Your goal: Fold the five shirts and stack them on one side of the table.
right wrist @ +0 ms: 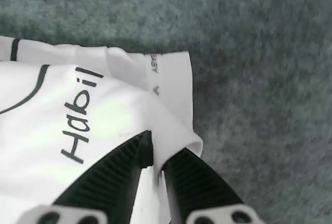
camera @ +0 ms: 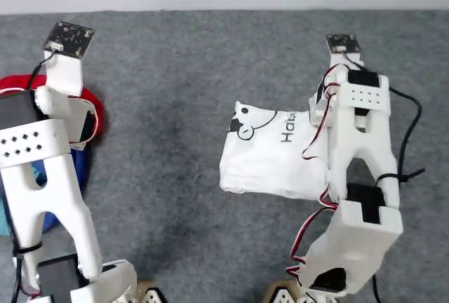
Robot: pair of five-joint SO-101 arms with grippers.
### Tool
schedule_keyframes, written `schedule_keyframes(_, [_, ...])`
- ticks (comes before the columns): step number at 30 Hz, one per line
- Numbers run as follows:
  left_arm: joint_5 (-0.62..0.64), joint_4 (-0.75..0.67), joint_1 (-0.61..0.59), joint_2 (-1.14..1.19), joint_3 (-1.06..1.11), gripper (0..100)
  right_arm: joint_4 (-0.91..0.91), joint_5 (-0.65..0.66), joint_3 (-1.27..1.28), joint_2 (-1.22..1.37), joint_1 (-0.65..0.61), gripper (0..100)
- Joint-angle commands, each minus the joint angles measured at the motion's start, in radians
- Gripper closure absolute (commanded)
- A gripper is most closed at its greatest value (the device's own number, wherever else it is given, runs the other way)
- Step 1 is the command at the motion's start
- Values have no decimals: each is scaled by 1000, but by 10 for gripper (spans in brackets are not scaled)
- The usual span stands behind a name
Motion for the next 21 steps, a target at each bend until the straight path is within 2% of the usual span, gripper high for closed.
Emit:
schedule_keyframes(1, [-3,15,-6,-41,-8,985,-53,81,-63,-10,-8,988])
schedule_keyframes(7, [-3,15,-6,-41,-8,985,-136,152,-91,70,-31,988])
schedule_keyframes(11, [-3,15,-6,-41,-8,985,-113,152,-195,156,-27,987])
schedule_keyframes(14, [-3,15,-6,-41,-8,985,-36,149,-284,205,-30,942])
schedule_keyframes(18, [-3,15,-6,-41,-8,985,127,143,-396,225,-53,802])
schedule_keyframes(21, [-3,15,-6,-41,-8,985,246,103,-489,211,-64,786])
